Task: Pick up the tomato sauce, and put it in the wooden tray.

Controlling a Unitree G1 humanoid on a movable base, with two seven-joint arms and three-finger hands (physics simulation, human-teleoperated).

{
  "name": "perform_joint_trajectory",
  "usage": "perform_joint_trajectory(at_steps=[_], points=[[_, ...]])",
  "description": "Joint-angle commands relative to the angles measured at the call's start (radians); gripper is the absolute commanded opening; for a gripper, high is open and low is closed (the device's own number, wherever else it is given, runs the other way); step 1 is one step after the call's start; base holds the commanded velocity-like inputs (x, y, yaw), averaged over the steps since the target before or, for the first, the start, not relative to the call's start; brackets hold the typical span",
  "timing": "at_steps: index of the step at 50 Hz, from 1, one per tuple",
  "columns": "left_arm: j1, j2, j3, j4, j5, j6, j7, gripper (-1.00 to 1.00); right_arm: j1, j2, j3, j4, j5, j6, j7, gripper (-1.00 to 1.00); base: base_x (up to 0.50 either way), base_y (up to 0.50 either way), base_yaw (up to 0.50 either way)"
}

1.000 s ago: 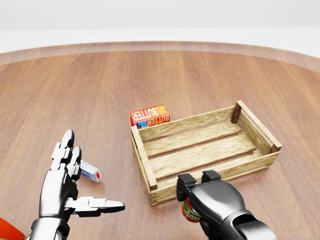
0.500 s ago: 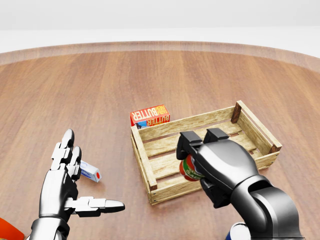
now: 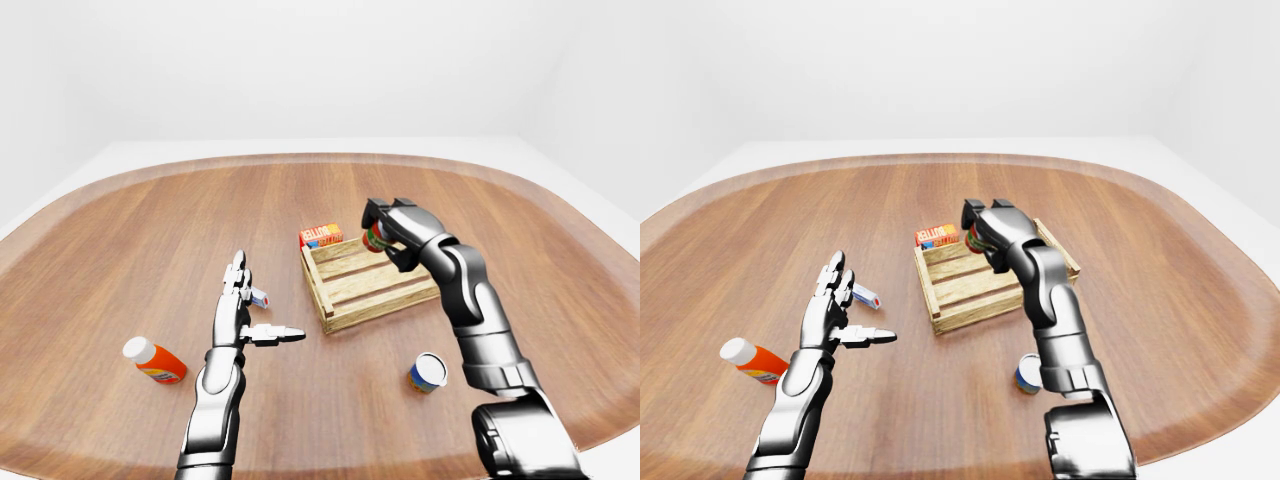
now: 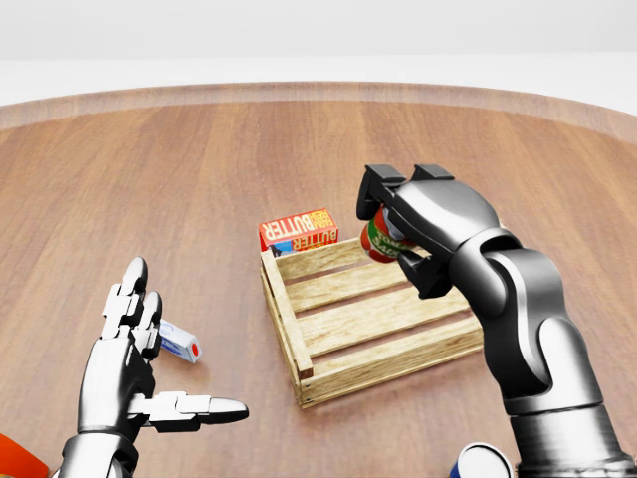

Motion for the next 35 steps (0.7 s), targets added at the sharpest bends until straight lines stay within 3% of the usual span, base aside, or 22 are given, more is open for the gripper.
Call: perform_joint_trajectory(at_steps=[1,8,12,21,35], points=[[0.0,0.0,0.0,0.0,0.0,0.0,0.0,1.0,-0.285,-0.05,0.011,0.49,0.04,0.0,-0.2,-1.0,0.0,0.0,0.0],[0.0,0.0,0.0,0.0,0.0,0.0,0.0,1.0,-0.491,-0.055,0.047,0.926,0.014,0.0,-0.416,-1.0,0.0,0.0,0.0],[0.0,0.0,0.0,0.0,0.0,0.0,0.0,1.0,-0.566,-0.051,0.058,1.066,0.005,0.0,-0.5,-1.0,0.0,0.0,0.0],[0.0,0.0,0.0,0.0,0.0,-0.001,0.0,1.0,-0.587,-0.025,0.072,1.15,-0.031,0.0,-0.538,-1.0,0.0,0.0,0.0],[0.0,0.0,0.0,0.0,0.0,0.0,0.0,1.0,-0.593,0.01,0.048,1.196,-0.081,0.0,-0.516,-1.0,0.0,0.0,0.0]])
